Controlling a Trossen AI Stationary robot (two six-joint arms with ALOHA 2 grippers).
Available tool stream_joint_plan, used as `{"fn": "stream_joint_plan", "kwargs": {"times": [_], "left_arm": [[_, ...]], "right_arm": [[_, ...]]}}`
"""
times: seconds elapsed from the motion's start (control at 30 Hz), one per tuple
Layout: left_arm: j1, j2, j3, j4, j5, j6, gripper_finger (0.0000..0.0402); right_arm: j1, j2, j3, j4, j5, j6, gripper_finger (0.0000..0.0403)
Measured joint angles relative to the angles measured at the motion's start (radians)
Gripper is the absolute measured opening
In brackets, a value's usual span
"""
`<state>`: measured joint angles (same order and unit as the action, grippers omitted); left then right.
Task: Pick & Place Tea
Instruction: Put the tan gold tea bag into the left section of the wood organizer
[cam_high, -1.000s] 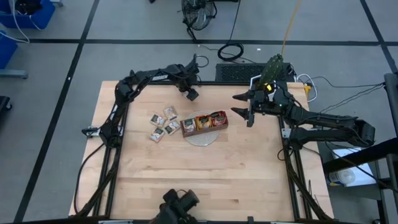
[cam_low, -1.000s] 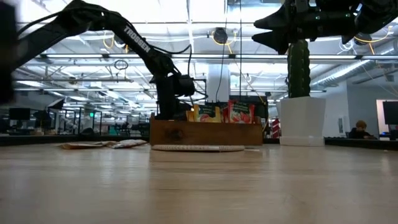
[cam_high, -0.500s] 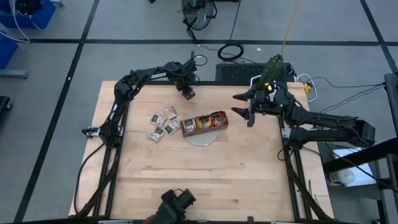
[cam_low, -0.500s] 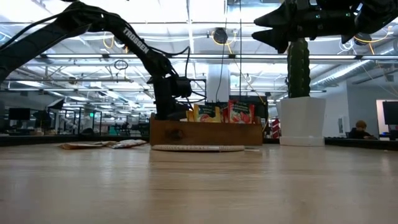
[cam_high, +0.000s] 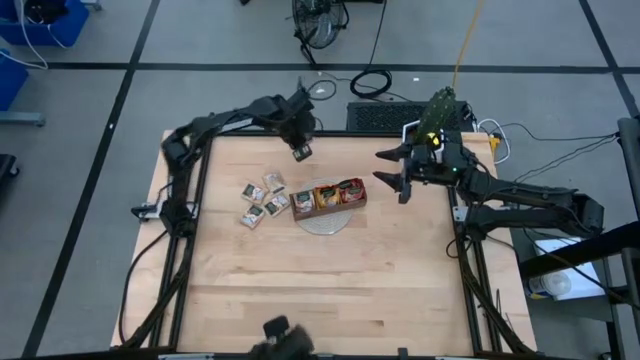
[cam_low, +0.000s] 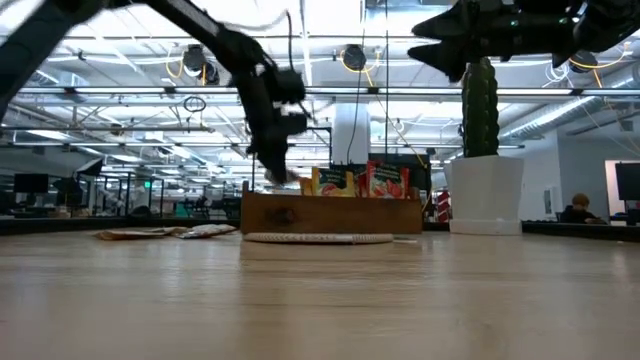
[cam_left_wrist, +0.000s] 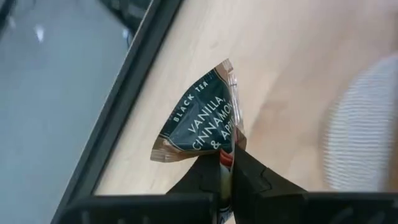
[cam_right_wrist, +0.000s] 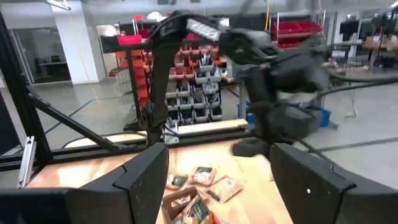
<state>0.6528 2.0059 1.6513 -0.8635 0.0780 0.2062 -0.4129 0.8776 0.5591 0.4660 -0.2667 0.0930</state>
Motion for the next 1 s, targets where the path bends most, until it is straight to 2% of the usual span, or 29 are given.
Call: {"fn": "stream_joint_plan", "kwargs": {"times": [0.13,0.27,0.37,0.47,0.57,0.67,0.73,0.8,1.0], "left_arm": [[-0.093,-0.217,-0.194,0.154,0.001,0.006,0.0012],[-0.208,-0.473,-0.5,0.473,0.012,0.003,0.0012],[-0.288,-0.622,-0.753,0.778,0.017,-0.002,0.0012],[-0.364,-0.699,-0.967,1.15,0.02,-0.052,0.0013],[-0.441,-0.695,-1.122,1.481,0.003,-0.082,0.0019],[-0.515,-0.658,-1.19,1.632,-0.121,-0.12,0.0018],[-0.549,-0.634,-1.208,1.62,-0.246,-0.158,0.0011],[-0.576,-0.6,-1.204,1.63,-0.328,-0.191,0.0011],[-0.611,-0.453,-1.123,1.624,-0.428,-0.314,0.0011]], "right_arm": [[0.0,-0.083,0.0,-0.025,-0.05,-0.03,0.026],[0.0,-0.186,0.001,-0.172,-0.044,-0.123,0.026],[-0.002,-0.25,0.001,-0.283,0.007,-0.198,0.026],[-0.002,-0.291,0.001,-0.348,0.032,-0.224,0.026],[-0.002,-0.32,0.0,-0.373,0.034,-0.23,0.026],[-0.002,-0.328,0.0,-0.366,0.034,-0.202,0.026],[-0.002,-0.328,0.0,-0.366,0.034,-0.181,0.026],[-0.003,-0.326,0.0,-0.369,0.034,-0.164,0.026],[-0.003,-0.326,0.0,-0.366,0.034,-0.138,0.026]]}}
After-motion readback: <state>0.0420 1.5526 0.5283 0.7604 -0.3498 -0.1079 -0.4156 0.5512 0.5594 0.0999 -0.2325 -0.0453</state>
